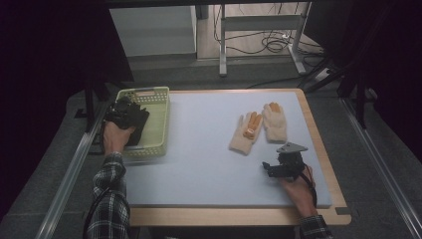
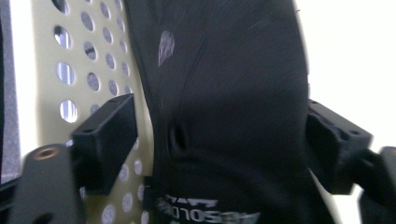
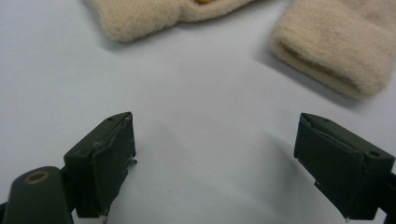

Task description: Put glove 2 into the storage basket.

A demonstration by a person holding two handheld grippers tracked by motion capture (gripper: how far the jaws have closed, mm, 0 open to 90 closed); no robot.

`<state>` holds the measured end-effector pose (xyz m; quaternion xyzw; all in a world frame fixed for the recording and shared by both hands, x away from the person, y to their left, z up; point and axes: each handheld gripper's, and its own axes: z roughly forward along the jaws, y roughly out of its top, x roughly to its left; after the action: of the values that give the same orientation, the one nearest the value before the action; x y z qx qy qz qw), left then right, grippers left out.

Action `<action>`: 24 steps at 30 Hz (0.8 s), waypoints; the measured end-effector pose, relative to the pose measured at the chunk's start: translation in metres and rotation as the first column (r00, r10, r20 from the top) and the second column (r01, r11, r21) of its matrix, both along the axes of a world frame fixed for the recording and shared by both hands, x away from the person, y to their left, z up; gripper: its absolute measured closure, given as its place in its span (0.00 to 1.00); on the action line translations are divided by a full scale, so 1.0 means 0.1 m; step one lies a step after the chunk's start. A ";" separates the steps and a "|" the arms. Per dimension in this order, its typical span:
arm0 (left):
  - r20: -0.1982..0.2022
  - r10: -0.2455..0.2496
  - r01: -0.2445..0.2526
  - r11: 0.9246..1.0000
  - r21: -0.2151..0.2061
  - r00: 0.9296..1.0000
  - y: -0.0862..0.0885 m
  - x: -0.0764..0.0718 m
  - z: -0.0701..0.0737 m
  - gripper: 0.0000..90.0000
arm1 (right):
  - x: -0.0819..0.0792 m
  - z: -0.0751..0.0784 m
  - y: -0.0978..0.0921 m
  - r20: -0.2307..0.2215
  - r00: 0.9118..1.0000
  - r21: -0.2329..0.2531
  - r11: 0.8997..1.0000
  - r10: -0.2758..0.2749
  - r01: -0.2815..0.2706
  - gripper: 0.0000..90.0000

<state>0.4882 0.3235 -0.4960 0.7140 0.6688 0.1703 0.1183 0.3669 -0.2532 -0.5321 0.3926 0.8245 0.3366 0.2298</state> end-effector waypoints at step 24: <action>0.197 -0.049 0.094 0.969 -0.229 0.979 0.14 -0.31 0.32 0.08 | -0.01 0.00 0.01 0.010 1.000 -0.010 1.000 0.000 0.000 0.14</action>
<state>0.4575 0.3380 -0.4643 0.6989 0.6436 0.1523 0.2721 0.3659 -0.2525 -0.5321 0.3899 0.8248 0.3347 0.2358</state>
